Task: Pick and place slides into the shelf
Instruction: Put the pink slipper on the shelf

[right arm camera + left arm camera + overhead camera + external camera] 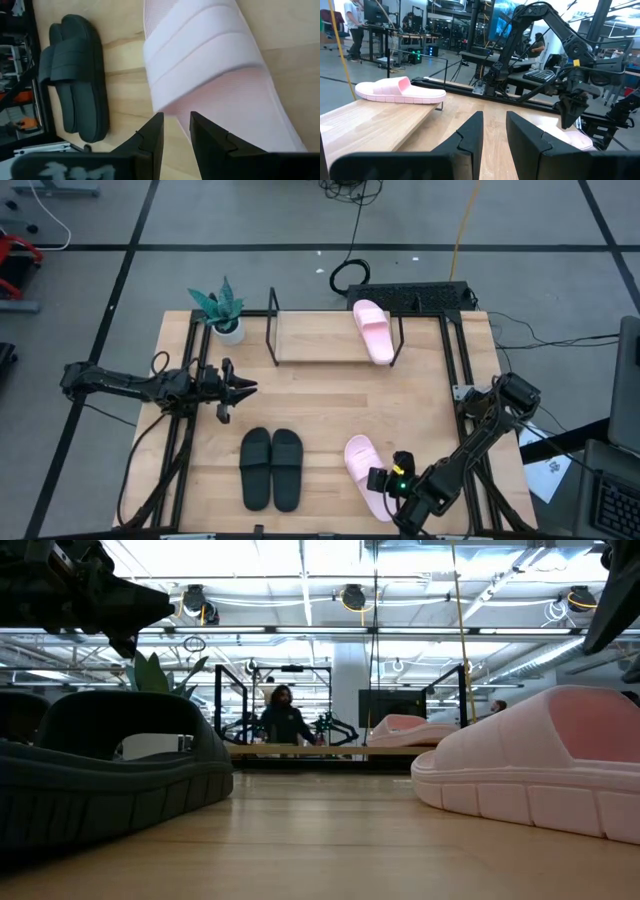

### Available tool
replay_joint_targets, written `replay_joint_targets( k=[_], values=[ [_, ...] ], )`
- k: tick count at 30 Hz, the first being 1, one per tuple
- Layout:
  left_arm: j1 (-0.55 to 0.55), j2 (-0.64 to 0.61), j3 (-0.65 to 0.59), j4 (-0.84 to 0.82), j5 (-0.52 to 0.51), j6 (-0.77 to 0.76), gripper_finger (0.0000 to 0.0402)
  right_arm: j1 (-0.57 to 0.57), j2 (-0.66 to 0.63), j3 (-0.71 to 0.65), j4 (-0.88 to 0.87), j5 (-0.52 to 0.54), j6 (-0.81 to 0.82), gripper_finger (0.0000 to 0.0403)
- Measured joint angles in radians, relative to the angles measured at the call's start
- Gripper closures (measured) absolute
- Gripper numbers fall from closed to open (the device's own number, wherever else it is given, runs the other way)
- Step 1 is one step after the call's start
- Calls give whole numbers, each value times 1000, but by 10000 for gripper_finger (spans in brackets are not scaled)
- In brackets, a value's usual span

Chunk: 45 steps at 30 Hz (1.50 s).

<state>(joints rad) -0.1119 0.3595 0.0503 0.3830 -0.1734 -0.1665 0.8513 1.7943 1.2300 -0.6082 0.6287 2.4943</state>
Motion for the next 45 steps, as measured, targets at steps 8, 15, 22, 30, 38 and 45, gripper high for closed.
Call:
replay_joint_targets(
  k=[8,15,22,30,38,45],
  values=[
    [0,0,0,-16,0,0,314,-14,0,-63,82,26,-3,316],
    [0,0,0,-21,0,1,314,-20,0,-85,119,49,-8,316],
    [0,0,0,-22,0,2,314,-33,0,-86,96,47,-8,316],
    [0,0,0,-22,0,2,314,-70,0,-86,79,54,-10,316],
    [0,0,0,-22,0,6,314,-116,0,-86,81,51,-22,323],
    [0,0,0,-22,0,6,314,-149,0,-87,88,55,-51,385]
  ],
)
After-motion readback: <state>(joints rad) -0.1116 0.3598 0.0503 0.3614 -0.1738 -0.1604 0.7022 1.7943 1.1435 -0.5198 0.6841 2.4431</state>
